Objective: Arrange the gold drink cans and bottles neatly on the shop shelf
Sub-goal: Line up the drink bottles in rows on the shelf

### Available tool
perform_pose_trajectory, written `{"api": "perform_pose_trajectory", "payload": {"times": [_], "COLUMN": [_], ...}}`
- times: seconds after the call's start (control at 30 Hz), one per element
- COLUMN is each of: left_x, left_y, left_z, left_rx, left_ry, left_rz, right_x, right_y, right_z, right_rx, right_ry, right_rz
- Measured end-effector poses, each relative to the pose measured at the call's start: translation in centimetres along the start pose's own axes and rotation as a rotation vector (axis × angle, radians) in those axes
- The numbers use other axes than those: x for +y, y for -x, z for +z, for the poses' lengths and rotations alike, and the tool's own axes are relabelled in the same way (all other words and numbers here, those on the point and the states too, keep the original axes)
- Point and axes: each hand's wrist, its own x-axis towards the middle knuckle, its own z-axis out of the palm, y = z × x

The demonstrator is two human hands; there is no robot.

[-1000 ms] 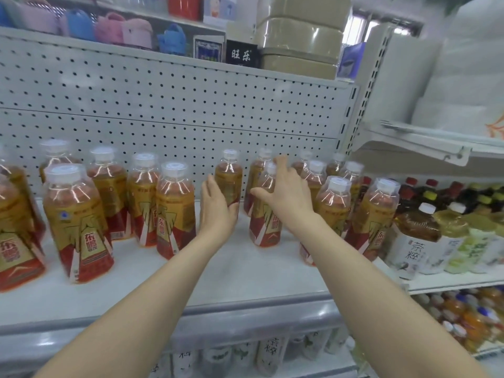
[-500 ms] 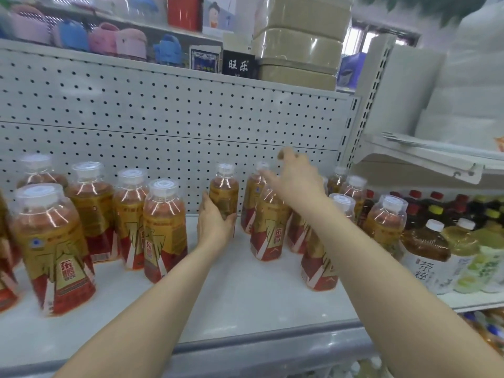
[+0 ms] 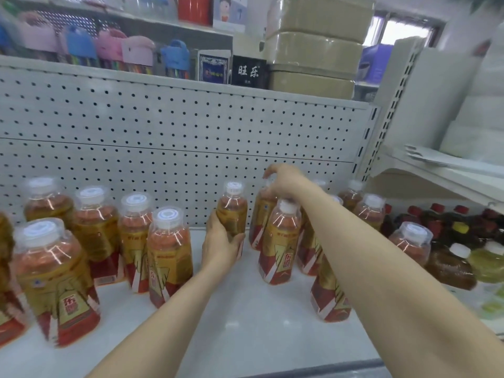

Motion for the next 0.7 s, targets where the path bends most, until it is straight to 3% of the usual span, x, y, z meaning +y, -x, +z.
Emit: {"api": "perform_pose_trajectory", "payload": {"times": [0.23,0.47,0.7], "left_x": [0.1,0.1,-0.2], "left_y": [0.0,0.4,2.2], "left_z": [-0.1,-0.4,-1.2], "left_rx": [-0.004,-0.022,-0.046], "left_ry": [-0.015,-0.027,-0.059], "left_rz": [-0.011,-0.005,0.079], "right_x": [-0.7,0.5,1.9], "right_y": [-0.1,2.6,8.3], "right_z": [0.1,-0.5,2.4], "right_rx": [0.052,0.266,0.132], "right_ry": [0.147,0.044,0.113], "right_rz": [0.028,-0.028,-0.068]}}
